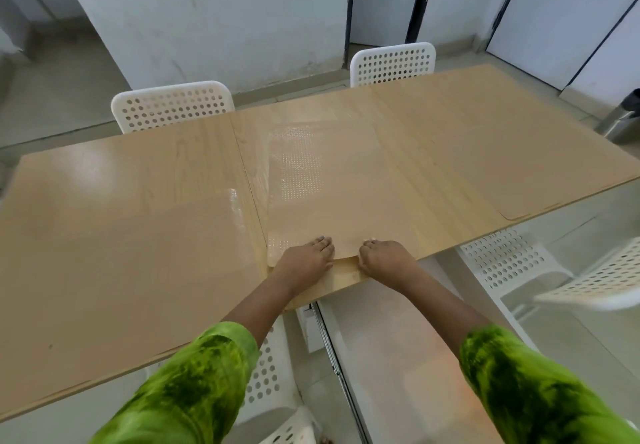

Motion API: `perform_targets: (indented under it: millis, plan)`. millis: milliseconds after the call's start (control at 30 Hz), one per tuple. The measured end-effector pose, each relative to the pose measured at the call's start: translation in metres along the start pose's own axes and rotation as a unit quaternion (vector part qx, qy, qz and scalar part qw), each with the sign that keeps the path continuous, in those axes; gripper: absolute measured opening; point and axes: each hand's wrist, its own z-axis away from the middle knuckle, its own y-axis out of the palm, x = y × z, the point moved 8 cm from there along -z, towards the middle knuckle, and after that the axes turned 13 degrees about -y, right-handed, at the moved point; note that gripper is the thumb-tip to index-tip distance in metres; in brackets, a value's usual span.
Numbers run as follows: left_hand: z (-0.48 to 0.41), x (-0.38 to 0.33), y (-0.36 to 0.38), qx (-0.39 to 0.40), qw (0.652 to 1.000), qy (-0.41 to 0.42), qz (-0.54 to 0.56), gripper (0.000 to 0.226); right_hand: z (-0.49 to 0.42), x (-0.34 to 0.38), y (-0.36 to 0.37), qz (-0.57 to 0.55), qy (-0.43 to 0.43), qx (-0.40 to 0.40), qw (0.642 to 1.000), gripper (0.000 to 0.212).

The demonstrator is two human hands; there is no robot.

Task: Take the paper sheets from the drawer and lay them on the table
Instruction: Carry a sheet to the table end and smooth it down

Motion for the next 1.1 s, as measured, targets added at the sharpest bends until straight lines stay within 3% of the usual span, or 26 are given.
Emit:
perform_targets:
  millis: [100,233,300,333,367,400,433,500,533,633,700,767,833,933,1000,1100]
  plan:
    - [-0.002,0.0,-0.016,-0.068,0.997,-0.006,0.037,0.036,0.005,0.0,-0.018,-0.034,0.031,-0.081,0.996,0.007]
    - [0.003,0.0,-0.051,-0.187,0.98,-0.039,0.063,0.018,0.013,-0.004,-0.019,-0.091,0.079,-0.102,0.987,0.02]
    - [0.02,0.005,-0.064,-0.311,0.943,-0.104,0.062,0.016,0.017,-0.009,-0.023,-0.072,0.103,-0.108,0.986,0.012]
    - [0.034,0.009,-0.065,-0.355,0.912,-0.163,0.121,0.022,0.017,-0.012,-0.026,-0.072,0.118,-0.122,0.983,0.009]
    - [0.052,0.015,-0.064,-0.37,0.869,-0.233,0.232,0.028,0.016,-0.015,-0.031,-0.078,0.128,-0.136,0.979,0.013]
    - [0.066,0.019,-0.056,-0.348,0.801,-0.309,0.377,0.033,0.016,-0.018,-0.039,-0.085,0.141,-0.156,0.974,0.016]
    - [0.076,0.02,-0.042,-0.279,0.703,-0.377,0.534,0.038,0.017,-0.021,-0.05,-0.091,0.155,-0.181,0.967,0.017]
    - [0.071,-0.003,-0.018,-0.113,0.491,-0.384,0.774,0.053,0.02,-0.024,-0.076,-0.076,0.175,-0.246,0.95,0.022]
    - [0.061,-0.014,-0.02,-0.058,0.421,-0.339,0.84,0.062,0.021,-0.022,-0.09,-0.062,0.175,-0.276,0.943,0.023]
    - [0.027,-0.019,-0.051,0.005,0.312,-0.213,0.926,0.078,0.024,-0.005,-0.119,-0.027,0.143,-0.323,0.935,0.012]
    - [0.013,-0.008,-0.057,-0.002,0.301,-0.235,0.924,0.049,0.023,0.008,-0.127,-0.043,0.123,-0.301,0.945,0.017]
    - [0.017,0.007,-0.047,-0.031,0.328,-0.342,0.88,0.015,0.019,0.018,-0.124,-0.12,0.106,-0.26,0.952,0.026]
    - [0.027,0.022,-0.036,-0.074,0.34,-0.39,0.853,0.03,0.012,0.02,-0.115,-0.233,0.1,-0.191,0.948,0.029]
    - [0.055,0.042,-0.047,-0.126,0.374,-0.341,0.854,0.039,0.006,0.013,-0.121,-0.367,0.103,-0.184,0.906,0.043]
    - [0.071,0.063,-0.047,-0.132,0.404,-0.291,0.857,0.041,-0.001,0.005,-0.123,-0.382,0.122,-0.173,0.899,0.038]
    - [0.105,0.105,-0.042,-0.124,0.393,-0.253,0.875,0.035,-0.016,-0.001,-0.121,-0.386,0.157,-0.135,0.899,0.03]
